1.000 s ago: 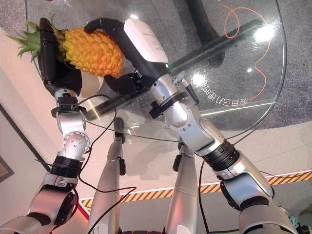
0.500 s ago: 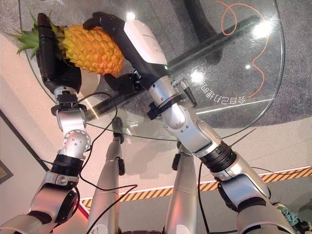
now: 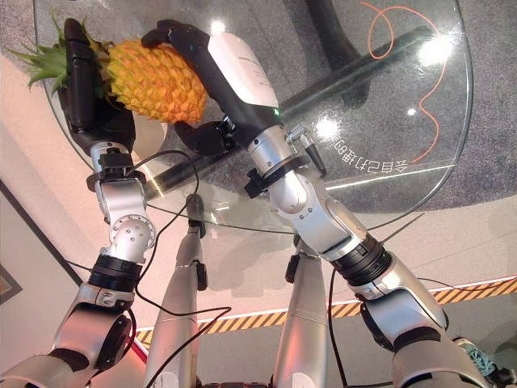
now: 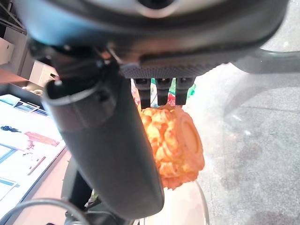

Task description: Pick up the fruit to the plate

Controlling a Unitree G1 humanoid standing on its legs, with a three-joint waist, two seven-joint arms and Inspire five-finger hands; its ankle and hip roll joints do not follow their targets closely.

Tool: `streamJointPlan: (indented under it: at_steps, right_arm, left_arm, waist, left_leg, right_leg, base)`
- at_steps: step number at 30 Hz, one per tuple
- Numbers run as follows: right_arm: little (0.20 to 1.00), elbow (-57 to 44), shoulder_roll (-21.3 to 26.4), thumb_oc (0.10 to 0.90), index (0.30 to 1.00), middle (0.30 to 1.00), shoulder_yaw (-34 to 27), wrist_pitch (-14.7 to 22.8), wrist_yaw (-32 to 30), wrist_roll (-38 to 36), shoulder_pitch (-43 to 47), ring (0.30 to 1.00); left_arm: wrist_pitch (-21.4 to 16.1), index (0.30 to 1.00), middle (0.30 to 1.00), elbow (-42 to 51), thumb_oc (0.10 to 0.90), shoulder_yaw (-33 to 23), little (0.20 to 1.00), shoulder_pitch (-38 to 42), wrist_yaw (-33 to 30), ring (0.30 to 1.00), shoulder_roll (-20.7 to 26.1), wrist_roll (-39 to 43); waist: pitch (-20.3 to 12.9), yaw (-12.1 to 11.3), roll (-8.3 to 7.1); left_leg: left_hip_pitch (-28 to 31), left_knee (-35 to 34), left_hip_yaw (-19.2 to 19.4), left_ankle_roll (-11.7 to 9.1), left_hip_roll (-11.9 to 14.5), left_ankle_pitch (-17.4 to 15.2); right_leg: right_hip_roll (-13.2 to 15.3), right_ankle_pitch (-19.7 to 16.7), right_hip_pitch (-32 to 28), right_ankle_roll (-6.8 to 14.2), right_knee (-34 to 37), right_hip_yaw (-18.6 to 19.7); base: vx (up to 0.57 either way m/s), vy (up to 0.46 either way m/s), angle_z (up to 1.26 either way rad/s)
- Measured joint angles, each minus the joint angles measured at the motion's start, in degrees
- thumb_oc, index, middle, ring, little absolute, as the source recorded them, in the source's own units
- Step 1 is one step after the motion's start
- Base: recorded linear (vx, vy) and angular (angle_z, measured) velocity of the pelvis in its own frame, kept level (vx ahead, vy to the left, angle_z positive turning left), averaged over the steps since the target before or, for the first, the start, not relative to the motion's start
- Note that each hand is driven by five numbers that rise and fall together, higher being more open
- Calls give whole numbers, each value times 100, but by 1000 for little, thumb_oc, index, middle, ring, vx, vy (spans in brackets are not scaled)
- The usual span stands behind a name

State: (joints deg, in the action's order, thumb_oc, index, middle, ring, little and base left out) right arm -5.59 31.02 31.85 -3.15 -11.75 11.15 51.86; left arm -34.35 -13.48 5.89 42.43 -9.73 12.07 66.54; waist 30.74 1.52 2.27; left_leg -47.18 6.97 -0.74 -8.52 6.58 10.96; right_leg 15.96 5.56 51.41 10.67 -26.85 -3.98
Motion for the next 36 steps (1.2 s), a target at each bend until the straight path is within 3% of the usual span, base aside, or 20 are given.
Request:
streamJointPlan:
  at_steps: [30,36]
  right_arm:
    - [900,19,3,800,900,900,-169,-21,-480,-1,-123,900]
    - [900,20,4,800,900,900,-676,-20,-735,-2,-171,900]
  left_arm:
    - [-276,300,300,115,100,-14,200,98,-1314,300,-40,-1588]
    - [-279,300,300,114,100,-63,200,52,-1794,300,-31,-2051]
  waist:
    - [1,-91,-2]
    - [2,-93,-3]
  left_leg:
    - [-40,0,-1,1,0,-1]
    - [-45,0,-2,1,0,-1]
  right_leg:
    - [-2,1,40,0,2,0]
    - [-3,0,43,0,2,0]
  base:
    - [0,0,0]
    - [-10,1,0]
